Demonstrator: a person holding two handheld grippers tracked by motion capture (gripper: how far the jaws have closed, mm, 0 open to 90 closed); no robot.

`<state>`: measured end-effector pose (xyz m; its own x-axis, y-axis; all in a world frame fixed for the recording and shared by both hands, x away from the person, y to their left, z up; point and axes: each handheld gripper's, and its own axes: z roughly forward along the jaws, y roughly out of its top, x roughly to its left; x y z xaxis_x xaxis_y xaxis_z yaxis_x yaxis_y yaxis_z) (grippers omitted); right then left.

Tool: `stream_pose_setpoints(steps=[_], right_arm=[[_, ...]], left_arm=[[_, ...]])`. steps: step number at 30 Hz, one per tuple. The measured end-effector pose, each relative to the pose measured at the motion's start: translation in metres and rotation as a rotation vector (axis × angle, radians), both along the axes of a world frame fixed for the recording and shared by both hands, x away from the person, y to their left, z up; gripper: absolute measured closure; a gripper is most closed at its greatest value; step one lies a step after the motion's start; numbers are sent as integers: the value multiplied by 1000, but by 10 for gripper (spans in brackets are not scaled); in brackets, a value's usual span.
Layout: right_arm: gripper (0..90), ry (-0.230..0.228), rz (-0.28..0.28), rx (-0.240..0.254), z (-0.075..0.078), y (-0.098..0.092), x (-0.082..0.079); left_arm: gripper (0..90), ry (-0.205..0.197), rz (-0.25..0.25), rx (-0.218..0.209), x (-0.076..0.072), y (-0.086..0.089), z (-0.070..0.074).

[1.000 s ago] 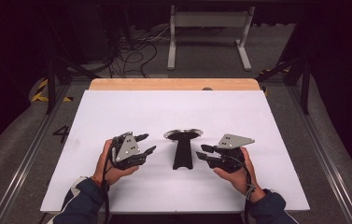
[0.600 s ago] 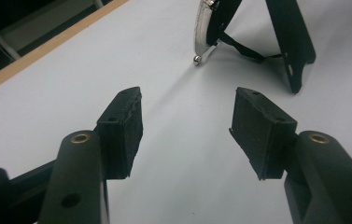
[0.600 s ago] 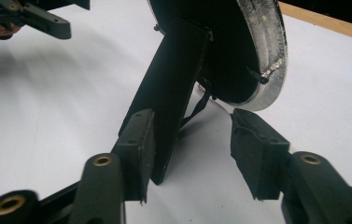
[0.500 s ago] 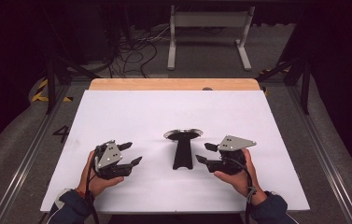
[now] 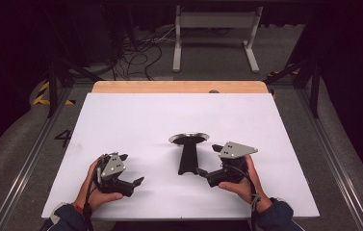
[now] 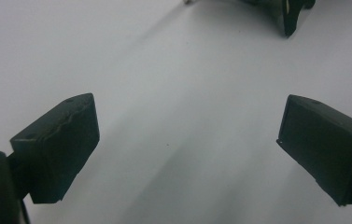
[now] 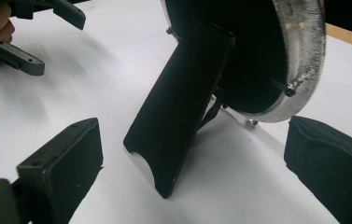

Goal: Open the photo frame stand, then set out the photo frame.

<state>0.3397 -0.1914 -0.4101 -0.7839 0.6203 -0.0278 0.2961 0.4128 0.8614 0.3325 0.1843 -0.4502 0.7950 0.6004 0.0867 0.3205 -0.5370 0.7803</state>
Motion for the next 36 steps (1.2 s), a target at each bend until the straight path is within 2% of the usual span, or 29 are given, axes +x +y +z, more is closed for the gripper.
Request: stream_pose_setpoints(steps=[4,5,9,15,19,20,23,25,28,30,33,36], right_arm=[[50,-4,-5,-8,-2,5,0],[49,-5,-8,-23,-3,8,0],[49,2,-4,-37,-6,12,-1],[98,-9,12,-43,-7,21,-1],[207,19,33,-36,-11,26,1],[207,19,33,-36,-11,26,1],[320,29,32,-42,-13,29,0],[417,16,11,-43,-13,31,-2],[655,-3,-48,-58,-10,32,-2],[681,-18,-92,-22,-4,28,-3],[724,-36,-118,-6,2,24,-6],[795,-39,-105,-1,2,28,-8]], left_arm=[[53,15,3,9,2,0,-2],[52,22,-1,13,2,0,-3],[52,29,-11,7,1,-1,-3],[58,43,-24,20,1,-4,-5],[63,31,-15,26,4,-6,-5],[64,31,-15,26,4,-6,-5],[70,21,-6,24,14,-9,-3],[76,21,3,13,25,-13,0],[94,-1,10,10,38,-22,5],[106,-15,-5,2,46,-31,10],[126,-30,-23,-3,57,-44,13],[154,-48,-34,-15,70,-59,16]])
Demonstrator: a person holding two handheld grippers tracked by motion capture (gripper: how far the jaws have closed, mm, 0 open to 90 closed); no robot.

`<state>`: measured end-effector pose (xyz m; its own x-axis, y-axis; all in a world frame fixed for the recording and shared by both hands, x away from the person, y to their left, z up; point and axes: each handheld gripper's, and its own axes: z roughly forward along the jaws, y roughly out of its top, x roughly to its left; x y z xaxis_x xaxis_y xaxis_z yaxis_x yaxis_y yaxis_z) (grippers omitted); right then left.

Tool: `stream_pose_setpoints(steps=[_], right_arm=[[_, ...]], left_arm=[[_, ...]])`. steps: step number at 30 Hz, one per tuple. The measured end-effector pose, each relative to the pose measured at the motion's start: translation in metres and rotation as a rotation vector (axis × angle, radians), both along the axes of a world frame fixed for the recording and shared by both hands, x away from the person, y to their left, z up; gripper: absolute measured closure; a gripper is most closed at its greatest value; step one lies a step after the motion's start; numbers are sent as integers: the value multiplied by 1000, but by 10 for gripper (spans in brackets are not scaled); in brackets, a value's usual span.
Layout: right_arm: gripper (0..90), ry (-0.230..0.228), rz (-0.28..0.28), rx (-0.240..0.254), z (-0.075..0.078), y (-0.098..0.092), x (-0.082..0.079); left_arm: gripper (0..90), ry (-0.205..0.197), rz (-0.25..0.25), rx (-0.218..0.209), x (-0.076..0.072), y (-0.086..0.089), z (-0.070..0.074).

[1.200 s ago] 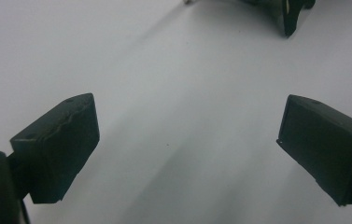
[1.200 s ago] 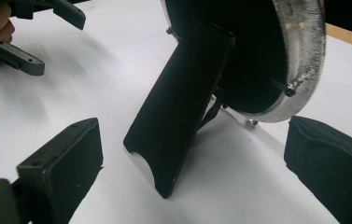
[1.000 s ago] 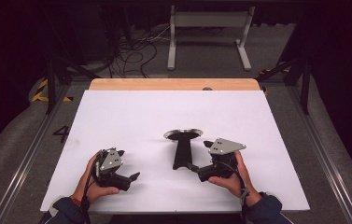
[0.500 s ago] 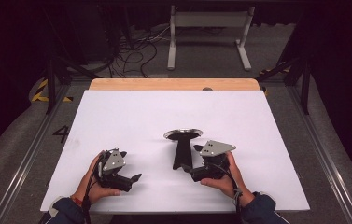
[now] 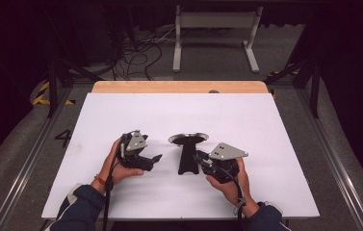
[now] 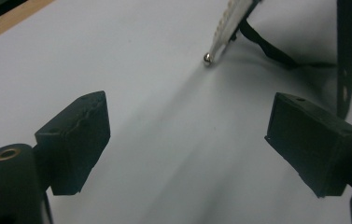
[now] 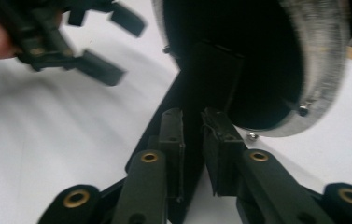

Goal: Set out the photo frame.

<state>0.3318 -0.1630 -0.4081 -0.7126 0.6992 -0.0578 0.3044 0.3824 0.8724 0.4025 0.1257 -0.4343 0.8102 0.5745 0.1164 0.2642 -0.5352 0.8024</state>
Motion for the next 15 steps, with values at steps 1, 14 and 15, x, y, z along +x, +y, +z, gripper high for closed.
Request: stream_pose_setpoints(steps=[1,14,15], right_arm=[[811,-2,8,-9,-1,4,-1],[900,-51,2,-15,-27,57,-4],[900,-51,0,-17,-29,60,-5]], left_arm=[[167,-9,-5,-5,3,-4,1],[447,-37,-87,-83,20,-33,-4],[447,-43,-102,-72,20,-36,-4]])
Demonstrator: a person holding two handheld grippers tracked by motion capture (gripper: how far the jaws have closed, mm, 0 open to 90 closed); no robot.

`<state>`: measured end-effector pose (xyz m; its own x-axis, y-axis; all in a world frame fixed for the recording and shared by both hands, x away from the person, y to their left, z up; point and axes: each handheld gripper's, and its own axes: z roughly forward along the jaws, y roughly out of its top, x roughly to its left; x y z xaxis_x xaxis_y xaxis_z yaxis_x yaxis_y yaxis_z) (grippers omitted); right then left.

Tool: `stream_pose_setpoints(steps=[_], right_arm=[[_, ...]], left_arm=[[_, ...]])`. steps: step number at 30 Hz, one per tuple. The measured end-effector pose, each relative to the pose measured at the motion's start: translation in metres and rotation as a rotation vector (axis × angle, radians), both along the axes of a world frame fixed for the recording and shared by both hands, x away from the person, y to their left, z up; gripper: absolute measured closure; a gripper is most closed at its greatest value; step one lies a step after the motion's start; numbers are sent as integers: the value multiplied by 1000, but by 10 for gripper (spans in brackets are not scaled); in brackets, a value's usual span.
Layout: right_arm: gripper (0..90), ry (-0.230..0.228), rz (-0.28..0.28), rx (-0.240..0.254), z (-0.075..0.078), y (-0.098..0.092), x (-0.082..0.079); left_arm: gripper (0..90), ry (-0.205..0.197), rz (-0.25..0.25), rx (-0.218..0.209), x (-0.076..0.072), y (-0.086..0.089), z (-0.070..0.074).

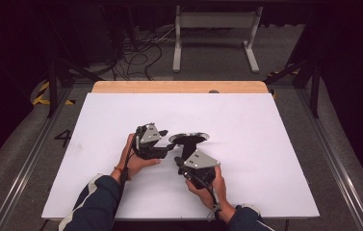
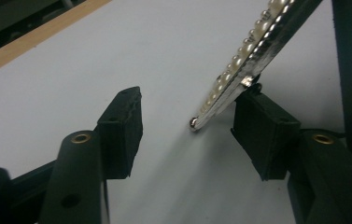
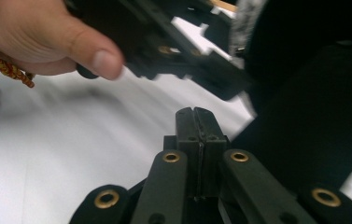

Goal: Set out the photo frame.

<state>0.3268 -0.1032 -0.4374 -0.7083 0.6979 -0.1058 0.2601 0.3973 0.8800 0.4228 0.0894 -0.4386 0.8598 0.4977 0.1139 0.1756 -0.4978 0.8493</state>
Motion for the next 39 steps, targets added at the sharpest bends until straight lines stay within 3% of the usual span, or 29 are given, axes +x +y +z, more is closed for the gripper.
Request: stream_pose_setpoints(steps=[3,8,12,15,20,30,39], right_arm=[[900,20,-39,-36,-12,13,1],[900,39,-74,-49,-20,16,5],[900,39,-78,-83,-22,20,2],[900,44,-77,-99,-24,20,0],[900,54,-87,-98,-23,19,-1],[900,102,-104,-68,-22,0,7],[900,124,-81,-79,-23,-10,12]], left_arm=[[485,-8,7,3,1,-5,-2],[508,23,30,27,5,-12,-12],[578,12,9,43,3,-14,-11],[706,-3,-5,50,0,-16,-11],[724,-11,-4,39,-4,-14,-12],[795,-37,-27,67,-11,-9,-9],[781,2,-48,37,-14,-8,-8]])
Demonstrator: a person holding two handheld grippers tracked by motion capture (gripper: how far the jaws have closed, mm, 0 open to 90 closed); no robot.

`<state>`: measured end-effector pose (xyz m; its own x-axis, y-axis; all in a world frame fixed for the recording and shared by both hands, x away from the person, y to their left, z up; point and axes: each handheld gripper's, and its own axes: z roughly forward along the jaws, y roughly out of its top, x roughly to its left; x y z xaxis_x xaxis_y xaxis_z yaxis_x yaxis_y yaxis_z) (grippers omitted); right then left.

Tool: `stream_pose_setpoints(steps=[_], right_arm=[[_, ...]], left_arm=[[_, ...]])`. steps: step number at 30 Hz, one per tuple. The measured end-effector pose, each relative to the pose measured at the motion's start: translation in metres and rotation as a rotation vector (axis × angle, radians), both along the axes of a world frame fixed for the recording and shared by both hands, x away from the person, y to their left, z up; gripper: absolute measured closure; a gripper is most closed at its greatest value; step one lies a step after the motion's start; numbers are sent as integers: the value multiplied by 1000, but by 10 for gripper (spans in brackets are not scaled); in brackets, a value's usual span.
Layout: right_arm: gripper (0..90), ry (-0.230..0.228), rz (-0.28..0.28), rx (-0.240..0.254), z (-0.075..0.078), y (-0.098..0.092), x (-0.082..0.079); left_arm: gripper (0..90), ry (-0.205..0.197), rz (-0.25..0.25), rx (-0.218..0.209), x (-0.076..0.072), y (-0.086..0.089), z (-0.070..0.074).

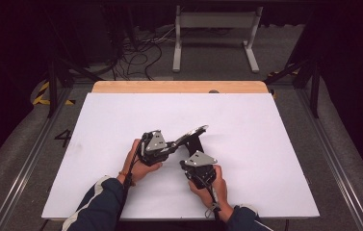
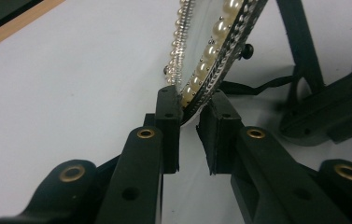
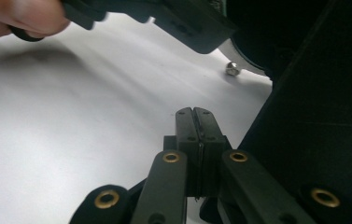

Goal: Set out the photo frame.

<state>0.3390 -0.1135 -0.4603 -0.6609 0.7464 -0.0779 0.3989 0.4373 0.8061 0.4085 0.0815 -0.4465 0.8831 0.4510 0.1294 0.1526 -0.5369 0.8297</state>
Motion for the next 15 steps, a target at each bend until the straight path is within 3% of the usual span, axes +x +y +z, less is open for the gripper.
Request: stream_pose_setpoints(steps=[5,10,12,15], right_arm=[[900,18,-3,7,-1,-6,4],[900,25,1,4,0,-7,4],[900,28,0,7,0,-7,5],[900,34,-8,11,0,-11,5]], left_arm=[[685,-15,-1,-60,-1,-2,5],[633,34,-1,-123,4,-3,0],[670,31,-7,-120,4,-3,0],[738,-15,-33,-75,0,-6,3]])
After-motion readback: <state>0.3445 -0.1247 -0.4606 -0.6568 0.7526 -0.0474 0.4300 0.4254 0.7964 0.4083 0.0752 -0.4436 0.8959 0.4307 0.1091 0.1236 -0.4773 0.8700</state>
